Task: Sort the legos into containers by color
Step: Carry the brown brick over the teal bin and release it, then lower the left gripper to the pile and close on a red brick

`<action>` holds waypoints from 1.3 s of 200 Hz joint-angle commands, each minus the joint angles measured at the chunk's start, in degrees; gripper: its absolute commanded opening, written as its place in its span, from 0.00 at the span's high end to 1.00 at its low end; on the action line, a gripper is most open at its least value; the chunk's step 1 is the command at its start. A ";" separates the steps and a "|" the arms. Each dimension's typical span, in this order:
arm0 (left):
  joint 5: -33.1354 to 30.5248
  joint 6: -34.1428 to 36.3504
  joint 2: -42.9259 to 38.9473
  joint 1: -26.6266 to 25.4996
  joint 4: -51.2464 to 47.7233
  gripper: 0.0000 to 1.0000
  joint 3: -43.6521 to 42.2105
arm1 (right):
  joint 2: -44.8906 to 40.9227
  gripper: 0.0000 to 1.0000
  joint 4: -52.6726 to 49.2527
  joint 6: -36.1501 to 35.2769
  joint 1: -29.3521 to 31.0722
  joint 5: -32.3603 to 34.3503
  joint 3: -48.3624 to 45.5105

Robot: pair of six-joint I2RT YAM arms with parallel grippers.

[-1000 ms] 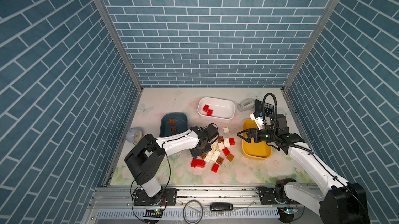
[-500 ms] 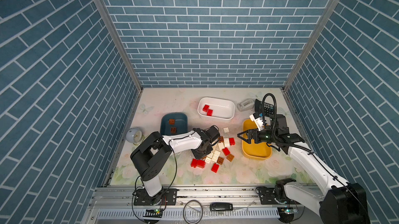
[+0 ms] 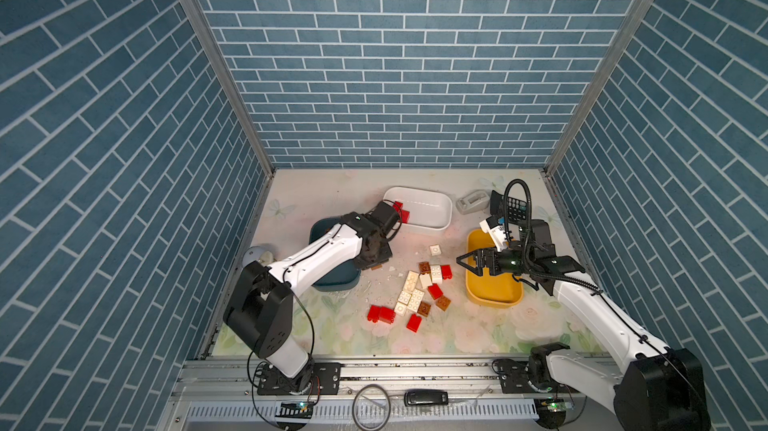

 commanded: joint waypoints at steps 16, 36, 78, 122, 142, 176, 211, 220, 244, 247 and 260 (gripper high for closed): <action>-4.78 23.61 0.22 10.84 -8.50 0.75 3.11 | 0.98 0.01 1.88 -0.02 -0.28 -1.41 1.84; -5.50 31.31 2.13 15.45 -6.15 0.75 2.94 | 1.21 0.01 2.08 0.07 -0.27 -1.41 2.03; -6.58 39.53 7.18 22.41 0.28 0.75 2.07 | 1.23 0.01 1.53 0.18 -0.19 -1.15 2.11; -8.35 42.95 13.86 24.31 3.71 0.73 4.37 | 1.57 0.01 1.00 0.08 -0.06 -0.97 2.55; -9.77 43.11 15.57 24.86 4.09 0.65 5.04 | 1.45 0.01 0.57 0.11 -0.24 -0.72 2.77; -9.17 42.15 15.32 24.80 2.02 0.44 6.70 | 1.10 0.01 -0.08 -0.02 -0.16 -0.45 2.55; -3.62 39.08 9.85 24.40 -1.77 0.30 5.84 | 1.14 0.01 -0.65 -0.33 -0.19 -0.35 2.69; -1.79 37.74 7.56 23.89 -2.44 0.27 4.87 | 1.14 0.01 -0.90 -0.50 -0.15 -0.40 2.78; 2.74 32.94 0.91 20.88 -4.30 0.24 1.23 | 1.48 0.01 -1.76 -1.49 -0.19 -0.47 3.08; 3.03 32.16 0.14 20.16 -4.47 0.23 0.73 | 1.48 0.01 -1.78 -1.57 -0.19 -0.51 3.08; 4.31 28.51 -3.13 17.44 -5.01 0.22 -1.97 | 1.66 0.01 -2.06 -1.89 -0.22 -0.63 3.17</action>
